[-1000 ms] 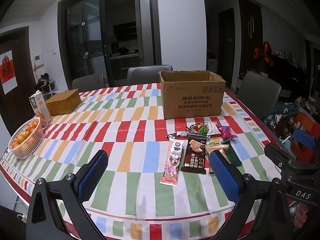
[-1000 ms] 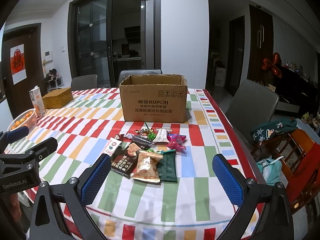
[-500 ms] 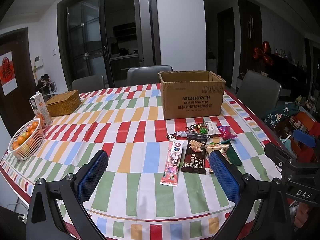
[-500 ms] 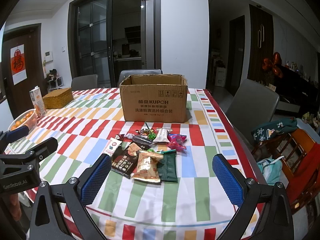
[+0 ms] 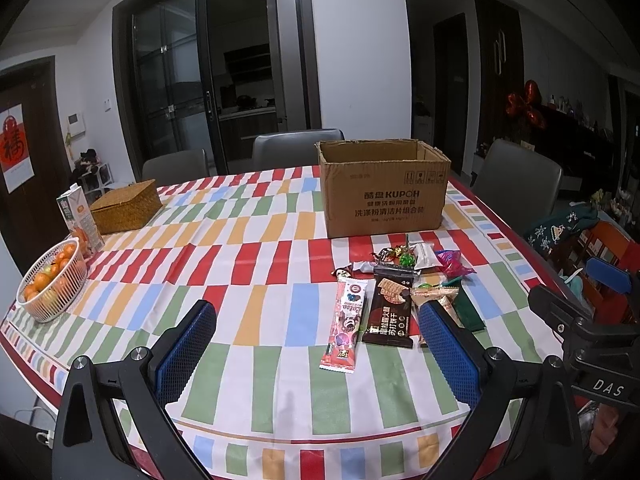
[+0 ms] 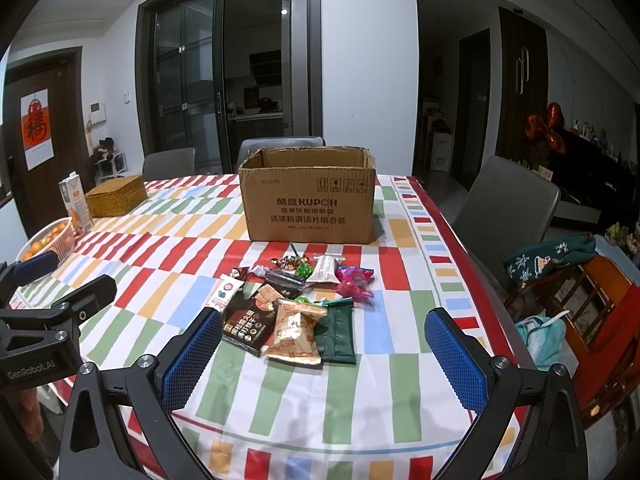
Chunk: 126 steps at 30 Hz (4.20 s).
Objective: Organize snacks
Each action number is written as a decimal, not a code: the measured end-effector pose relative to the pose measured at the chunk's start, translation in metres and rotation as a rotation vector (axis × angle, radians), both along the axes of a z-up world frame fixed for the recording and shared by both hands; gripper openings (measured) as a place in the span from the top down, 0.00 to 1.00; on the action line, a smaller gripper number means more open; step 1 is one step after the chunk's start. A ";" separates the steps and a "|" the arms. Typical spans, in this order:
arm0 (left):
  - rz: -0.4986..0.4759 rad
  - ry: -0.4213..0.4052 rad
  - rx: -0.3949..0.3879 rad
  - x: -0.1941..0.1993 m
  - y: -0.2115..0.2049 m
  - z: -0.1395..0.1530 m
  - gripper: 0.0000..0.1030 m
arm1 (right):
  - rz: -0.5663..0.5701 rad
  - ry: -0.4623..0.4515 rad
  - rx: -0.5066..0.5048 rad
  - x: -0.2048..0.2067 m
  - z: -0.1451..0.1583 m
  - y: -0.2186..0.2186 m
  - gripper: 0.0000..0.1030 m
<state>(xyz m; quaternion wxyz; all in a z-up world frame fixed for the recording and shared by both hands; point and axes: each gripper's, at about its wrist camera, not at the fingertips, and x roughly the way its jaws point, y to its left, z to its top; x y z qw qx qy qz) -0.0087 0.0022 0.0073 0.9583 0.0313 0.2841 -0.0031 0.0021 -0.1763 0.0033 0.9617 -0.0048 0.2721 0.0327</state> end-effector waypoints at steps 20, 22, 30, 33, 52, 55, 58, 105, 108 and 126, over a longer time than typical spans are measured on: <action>-0.016 0.036 0.002 0.012 0.000 -0.014 0.00 | 0.015 0.051 -0.007 0.008 -0.012 0.009 0.01; -0.018 0.050 0.004 0.017 0.001 -0.017 0.00 | 0.017 0.068 -0.008 0.011 -0.015 0.011 0.01; -0.037 0.088 0.021 0.041 0.004 -0.037 0.00 | 0.032 0.134 -0.013 0.033 -0.031 0.017 0.01; -0.052 0.108 0.016 0.053 0.004 -0.045 0.04 | 0.036 0.156 -0.016 0.044 -0.039 0.021 0.01; -0.155 0.303 -0.023 0.121 -0.004 -0.114 0.37 | 0.103 0.336 0.020 0.112 -0.097 0.039 0.27; -0.161 0.324 -0.030 0.125 -0.005 -0.122 0.42 | 0.112 0.357 0.028 0.117 -0.104 0.040 0.34; -0.165 0.340 -0.052 0.131 -0.005 -0.127 0.44 | 0.123 0.372 0.024 0.121 -0.109 0.043 0.39; -0.151 0.075 -0.101 0.114 -0.016 -0.020 0.75 | 0.204 0.100 0.053 0.105 -0.019 0.031 0.60; -0.145 0.041 -0.097 0.121 -0.017 -0.006 0.75 | 0.205 0.071 0.077 0.113 -0.007 0.026 0.60; -0.166 -0.049 -0.084 0.204 -0.022 0.064 0.75 | 0.215 -0.035 0.108 0.187 0.061 0.017 0.60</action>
